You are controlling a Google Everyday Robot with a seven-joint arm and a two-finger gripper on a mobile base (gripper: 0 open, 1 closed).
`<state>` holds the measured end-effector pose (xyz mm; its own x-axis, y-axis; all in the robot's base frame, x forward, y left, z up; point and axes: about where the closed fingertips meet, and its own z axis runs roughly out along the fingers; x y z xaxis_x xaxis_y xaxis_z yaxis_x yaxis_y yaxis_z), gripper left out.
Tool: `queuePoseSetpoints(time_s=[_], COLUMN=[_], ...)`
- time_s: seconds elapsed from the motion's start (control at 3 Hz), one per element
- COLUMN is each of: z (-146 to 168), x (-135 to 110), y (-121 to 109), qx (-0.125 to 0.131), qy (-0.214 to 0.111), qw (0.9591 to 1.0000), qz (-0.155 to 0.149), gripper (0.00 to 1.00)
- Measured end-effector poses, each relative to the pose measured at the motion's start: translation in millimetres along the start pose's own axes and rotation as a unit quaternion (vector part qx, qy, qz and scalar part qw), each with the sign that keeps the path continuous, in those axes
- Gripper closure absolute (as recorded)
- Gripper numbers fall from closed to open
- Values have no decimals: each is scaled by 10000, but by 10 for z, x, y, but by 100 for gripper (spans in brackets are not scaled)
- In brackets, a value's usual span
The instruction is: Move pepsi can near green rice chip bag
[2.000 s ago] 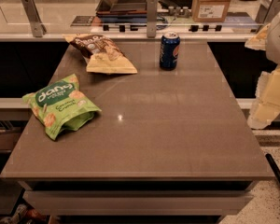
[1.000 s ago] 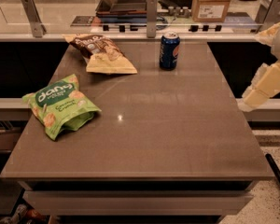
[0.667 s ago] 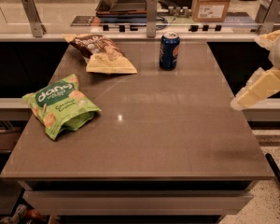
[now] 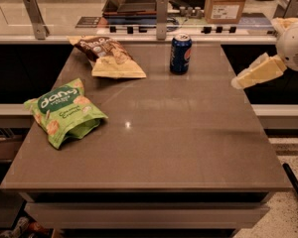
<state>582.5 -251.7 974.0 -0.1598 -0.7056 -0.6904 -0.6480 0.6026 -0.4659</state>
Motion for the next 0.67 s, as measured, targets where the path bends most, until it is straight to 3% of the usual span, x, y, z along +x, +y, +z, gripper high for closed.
queuePoseSetpoints(time_s=[0.33,0.67], z=[223,483], x=[-75,-157], y=[-256,-368], qx=[148,-56], qy=[-207,-250], qw=[9994,9980], qz=[225,579], gripper=[0,0])
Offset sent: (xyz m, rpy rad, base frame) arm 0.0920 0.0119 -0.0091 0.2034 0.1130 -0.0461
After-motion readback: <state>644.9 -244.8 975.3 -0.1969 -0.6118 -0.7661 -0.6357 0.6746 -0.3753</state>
